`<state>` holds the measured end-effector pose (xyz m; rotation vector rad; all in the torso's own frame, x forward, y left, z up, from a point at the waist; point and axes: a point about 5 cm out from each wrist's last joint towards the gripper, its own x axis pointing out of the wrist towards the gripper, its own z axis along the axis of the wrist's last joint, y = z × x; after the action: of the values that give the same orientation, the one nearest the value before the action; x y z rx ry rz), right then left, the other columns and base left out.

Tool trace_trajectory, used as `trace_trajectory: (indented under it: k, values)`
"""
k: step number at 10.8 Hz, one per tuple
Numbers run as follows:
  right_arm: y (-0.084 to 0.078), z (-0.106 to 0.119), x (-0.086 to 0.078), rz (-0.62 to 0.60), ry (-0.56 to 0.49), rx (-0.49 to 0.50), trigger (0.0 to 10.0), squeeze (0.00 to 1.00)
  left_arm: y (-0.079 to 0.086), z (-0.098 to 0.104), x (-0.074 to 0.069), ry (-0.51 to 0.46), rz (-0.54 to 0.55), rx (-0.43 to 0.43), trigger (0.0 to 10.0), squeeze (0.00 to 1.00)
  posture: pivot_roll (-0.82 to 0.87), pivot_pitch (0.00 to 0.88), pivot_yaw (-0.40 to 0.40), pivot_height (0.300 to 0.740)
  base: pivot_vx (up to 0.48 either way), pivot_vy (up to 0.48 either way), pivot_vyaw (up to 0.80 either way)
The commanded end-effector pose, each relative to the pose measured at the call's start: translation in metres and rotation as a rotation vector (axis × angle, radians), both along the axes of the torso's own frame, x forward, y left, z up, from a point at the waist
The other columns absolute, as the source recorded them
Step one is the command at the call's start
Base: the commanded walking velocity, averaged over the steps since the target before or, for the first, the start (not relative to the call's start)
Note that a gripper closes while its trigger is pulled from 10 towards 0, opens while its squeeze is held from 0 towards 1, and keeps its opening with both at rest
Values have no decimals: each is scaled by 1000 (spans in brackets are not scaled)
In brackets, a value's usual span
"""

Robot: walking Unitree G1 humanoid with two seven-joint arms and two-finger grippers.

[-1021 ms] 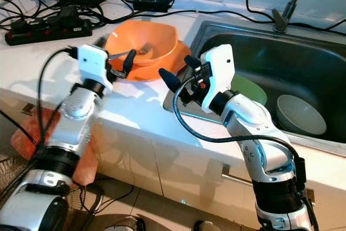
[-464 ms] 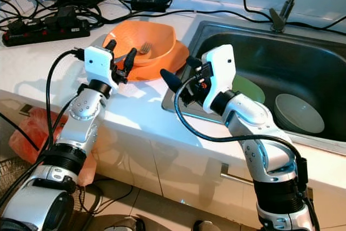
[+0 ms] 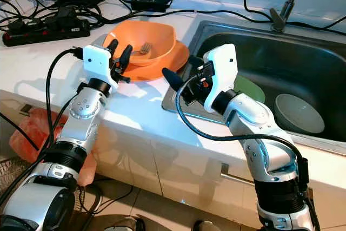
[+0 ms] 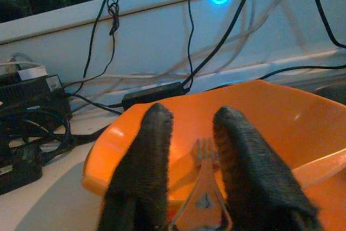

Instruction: Kitchen organization

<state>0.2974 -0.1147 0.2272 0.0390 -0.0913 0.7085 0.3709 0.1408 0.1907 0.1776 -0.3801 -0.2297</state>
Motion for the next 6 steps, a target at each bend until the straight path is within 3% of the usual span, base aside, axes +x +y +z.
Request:
trace_trajectory:
  k: [1,6]
  values:
    - [-2,6,0,-8,-21,3,10000,0,-1,5,2,-17,-2,-4,0,0,-12,101,25,740,0,0,0]
    - [-2,5,2,-22,-18,15,10000,0,-1,12,3,-47,-14,-9,0,0,-9,97,31,740,0,0,0]
